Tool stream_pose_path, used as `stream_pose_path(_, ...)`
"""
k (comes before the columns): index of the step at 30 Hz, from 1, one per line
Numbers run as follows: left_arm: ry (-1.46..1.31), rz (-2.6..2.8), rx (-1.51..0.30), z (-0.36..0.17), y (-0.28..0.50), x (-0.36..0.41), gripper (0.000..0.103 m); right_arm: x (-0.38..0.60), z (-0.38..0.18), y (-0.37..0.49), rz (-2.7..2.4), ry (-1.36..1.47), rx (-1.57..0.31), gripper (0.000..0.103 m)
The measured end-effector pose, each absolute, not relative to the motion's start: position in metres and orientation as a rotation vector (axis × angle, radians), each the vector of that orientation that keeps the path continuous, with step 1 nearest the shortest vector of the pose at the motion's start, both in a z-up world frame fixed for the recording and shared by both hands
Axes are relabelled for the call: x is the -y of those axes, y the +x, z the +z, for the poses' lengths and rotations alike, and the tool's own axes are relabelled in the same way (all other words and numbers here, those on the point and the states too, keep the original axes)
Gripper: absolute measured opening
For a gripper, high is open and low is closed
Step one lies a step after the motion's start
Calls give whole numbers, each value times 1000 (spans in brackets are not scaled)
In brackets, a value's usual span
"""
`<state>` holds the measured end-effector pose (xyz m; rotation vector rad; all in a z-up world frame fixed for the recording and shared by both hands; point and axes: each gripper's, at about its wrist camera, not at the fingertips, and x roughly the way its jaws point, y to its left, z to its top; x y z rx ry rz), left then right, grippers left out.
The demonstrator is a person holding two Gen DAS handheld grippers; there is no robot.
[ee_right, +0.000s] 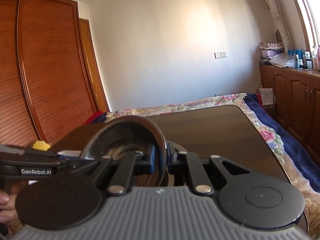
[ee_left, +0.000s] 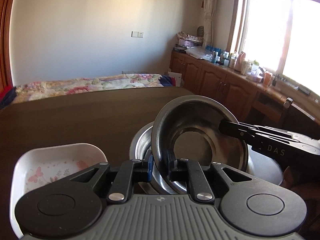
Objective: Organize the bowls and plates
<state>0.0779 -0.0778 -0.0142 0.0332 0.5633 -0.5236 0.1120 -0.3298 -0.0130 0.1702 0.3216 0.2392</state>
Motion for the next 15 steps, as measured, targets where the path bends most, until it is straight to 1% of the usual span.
stream_pose_path(15, 96, -487, -571, -28, 82, 81, 18, 316, -19, 120, 198, 83, -363, 13)
